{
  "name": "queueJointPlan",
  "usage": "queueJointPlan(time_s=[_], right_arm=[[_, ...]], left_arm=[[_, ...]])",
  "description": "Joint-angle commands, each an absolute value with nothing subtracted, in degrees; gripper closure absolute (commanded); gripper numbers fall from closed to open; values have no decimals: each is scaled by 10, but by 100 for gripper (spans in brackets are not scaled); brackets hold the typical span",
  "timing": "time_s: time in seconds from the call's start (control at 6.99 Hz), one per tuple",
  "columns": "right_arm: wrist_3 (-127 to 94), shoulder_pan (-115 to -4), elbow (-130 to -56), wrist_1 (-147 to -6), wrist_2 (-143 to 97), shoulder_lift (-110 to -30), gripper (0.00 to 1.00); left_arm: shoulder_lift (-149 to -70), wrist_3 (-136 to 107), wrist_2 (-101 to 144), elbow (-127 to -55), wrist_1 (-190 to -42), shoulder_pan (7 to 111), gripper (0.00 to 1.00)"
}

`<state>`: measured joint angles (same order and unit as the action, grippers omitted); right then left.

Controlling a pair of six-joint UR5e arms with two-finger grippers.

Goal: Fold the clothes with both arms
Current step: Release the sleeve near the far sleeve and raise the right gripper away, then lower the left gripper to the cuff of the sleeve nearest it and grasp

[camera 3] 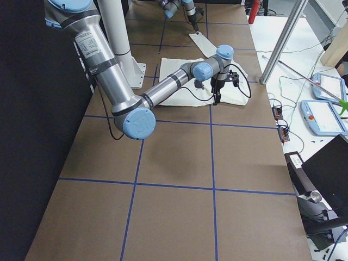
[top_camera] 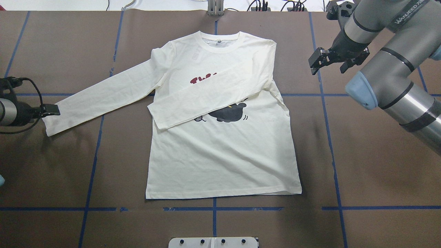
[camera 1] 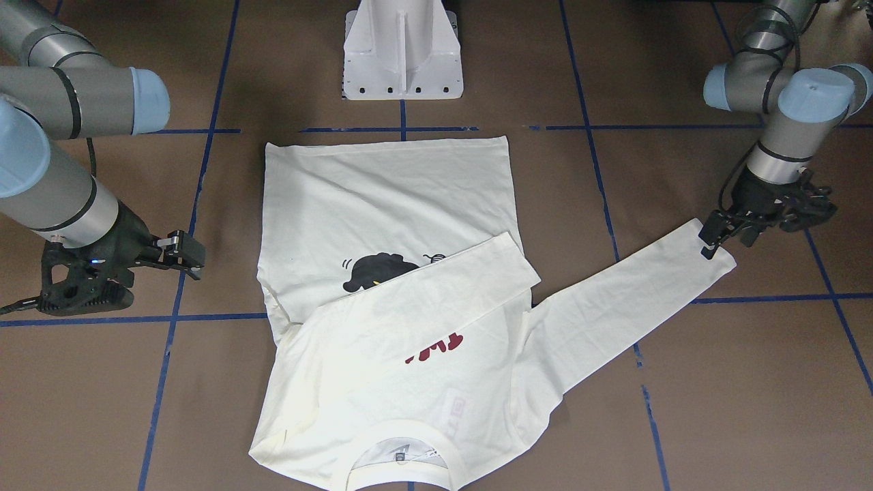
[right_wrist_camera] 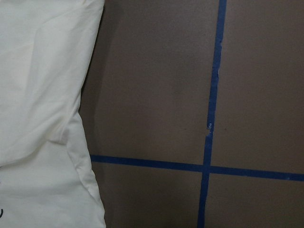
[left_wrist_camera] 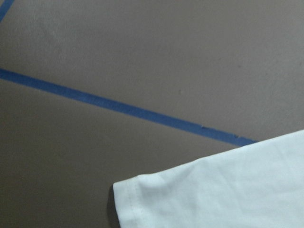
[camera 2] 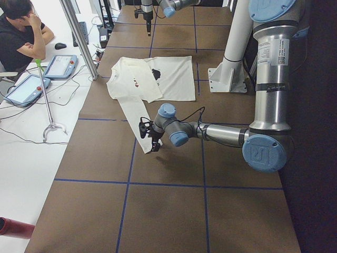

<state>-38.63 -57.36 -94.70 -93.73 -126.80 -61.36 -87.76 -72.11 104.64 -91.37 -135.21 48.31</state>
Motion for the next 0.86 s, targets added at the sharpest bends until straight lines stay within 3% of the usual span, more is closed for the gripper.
queueJointPlan(time_s=[0.0, 0.43, 0.57, 0.72], right_arm=[[-388, -573, -947, -937, -1267, -613, 0], [-390, -572, -949, -937, -1267, -613, 0], [-390, -572, -950, -937, -1267, -613, 0], [-391, -572, -954, -937, -1272, -614, 0]], left_arm=[[-876, -722, 1048, -901, -1352, 479, 0], [-876, -722, 1049, -896, -1353, 479, 2], [-876, -726, 1049, -896, -1354, 479, 17], [-876, -729, 1049, -897, -1354, 479, 40]])
